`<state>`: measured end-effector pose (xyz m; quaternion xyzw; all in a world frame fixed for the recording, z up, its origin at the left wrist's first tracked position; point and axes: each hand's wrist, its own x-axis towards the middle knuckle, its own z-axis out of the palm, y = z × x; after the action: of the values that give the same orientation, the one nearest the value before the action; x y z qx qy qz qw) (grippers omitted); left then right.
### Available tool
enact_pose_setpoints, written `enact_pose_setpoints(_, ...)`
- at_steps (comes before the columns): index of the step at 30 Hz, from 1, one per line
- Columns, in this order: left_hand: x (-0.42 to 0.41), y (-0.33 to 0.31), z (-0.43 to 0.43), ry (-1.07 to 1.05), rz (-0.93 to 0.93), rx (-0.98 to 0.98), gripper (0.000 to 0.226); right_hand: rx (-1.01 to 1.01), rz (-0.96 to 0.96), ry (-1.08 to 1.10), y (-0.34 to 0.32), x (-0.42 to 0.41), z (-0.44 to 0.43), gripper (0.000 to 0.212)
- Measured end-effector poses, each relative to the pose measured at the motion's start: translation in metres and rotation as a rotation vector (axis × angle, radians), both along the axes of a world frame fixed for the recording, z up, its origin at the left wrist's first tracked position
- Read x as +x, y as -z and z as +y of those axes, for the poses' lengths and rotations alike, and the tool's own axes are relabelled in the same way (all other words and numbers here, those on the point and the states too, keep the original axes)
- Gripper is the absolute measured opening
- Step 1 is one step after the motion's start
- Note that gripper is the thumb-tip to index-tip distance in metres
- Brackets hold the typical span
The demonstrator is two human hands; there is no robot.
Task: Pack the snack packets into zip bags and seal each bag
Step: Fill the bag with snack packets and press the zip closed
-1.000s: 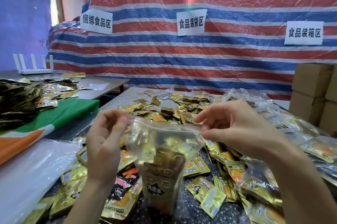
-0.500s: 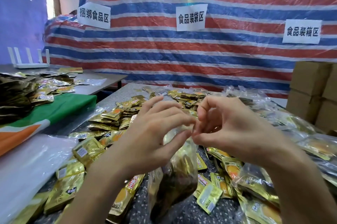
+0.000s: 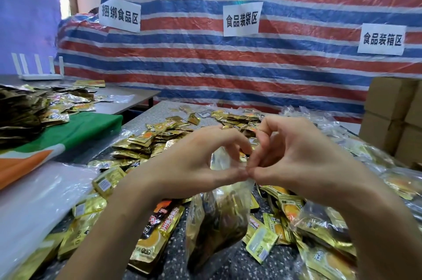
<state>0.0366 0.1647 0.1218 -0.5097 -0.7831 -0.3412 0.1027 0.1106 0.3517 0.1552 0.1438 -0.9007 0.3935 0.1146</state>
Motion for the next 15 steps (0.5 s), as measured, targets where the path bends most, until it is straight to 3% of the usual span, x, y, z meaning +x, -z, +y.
enact_pose_setpoints(5, -0.0028, -0.0004, -0.0007, -0.012, 0.127, -0.018, 0.011, 0.018, 0.019, 0.000, 0.0004, -0.0028, 0.0002, 0.032)
enact_pose_setpoints(15, -0.0006, 0.0042, -0.0052, -0.069, 0.166, 0.013, 0.003, 0.028, 0.070, -0.014, 0.0035, -0.0074, -0.0013, 0.024)
